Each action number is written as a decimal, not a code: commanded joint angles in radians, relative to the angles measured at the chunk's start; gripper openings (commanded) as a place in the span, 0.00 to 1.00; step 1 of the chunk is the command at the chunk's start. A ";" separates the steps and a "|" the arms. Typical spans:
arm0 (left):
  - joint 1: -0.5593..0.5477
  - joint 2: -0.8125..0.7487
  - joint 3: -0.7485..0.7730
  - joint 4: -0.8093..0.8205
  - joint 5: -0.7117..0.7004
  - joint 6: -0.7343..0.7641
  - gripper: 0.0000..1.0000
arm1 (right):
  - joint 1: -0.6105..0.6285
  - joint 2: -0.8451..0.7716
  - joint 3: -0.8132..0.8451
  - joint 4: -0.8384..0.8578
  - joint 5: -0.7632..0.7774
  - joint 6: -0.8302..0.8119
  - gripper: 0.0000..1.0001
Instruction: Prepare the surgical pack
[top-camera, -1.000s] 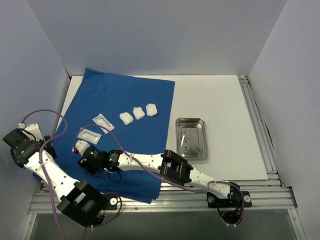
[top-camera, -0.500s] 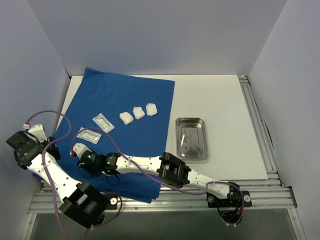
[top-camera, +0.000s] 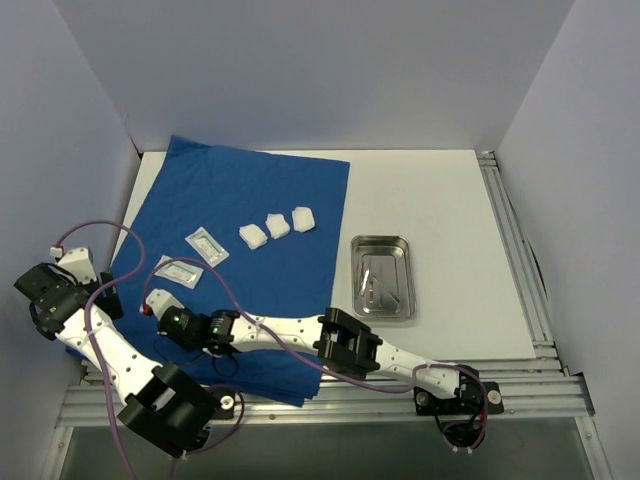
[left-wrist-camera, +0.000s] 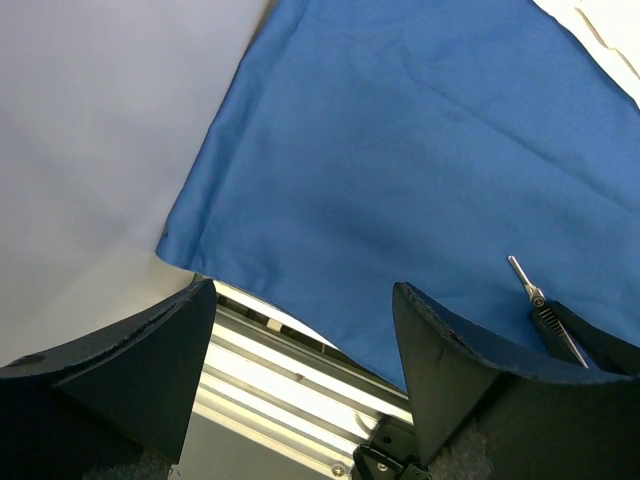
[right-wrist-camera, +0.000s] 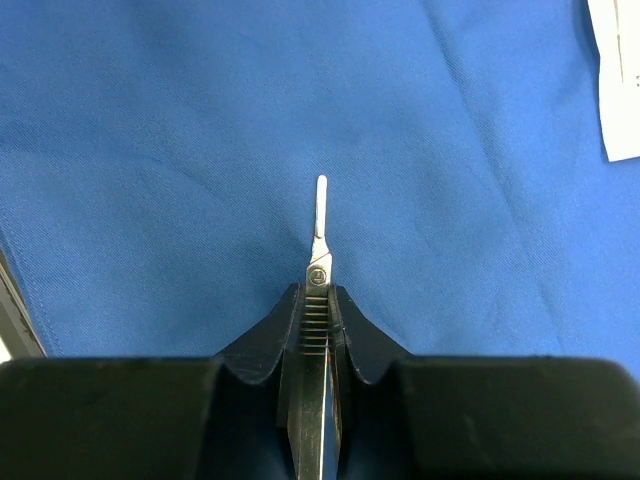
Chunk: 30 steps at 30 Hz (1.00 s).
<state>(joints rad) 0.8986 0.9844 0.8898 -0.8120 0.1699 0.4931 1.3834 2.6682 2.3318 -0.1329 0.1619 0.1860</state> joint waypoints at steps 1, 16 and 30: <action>0.005 -0.009 0.000 0.034 0.036 0.019 0.81 | 0.000 -0.048 -0.034 -0.146 0.013 0.030 0.00; 0.005 -0.020 0.035 -0.016 0.071 0.024 0.81 | -0.030 -0.232 -0.236 0.006 0.027 0.104 0.00; 0.005 -0.006 0.050 -0.065 0.089 0.045 0.82 | -0.118 -0.517 -0.664 0.174 0.116 0.202 0.00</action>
<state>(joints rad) 0.8986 0.9836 0.8890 -0.8474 0.2188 0.5152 1.2873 2.2696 1.7210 -0.0216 0.2108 0.3550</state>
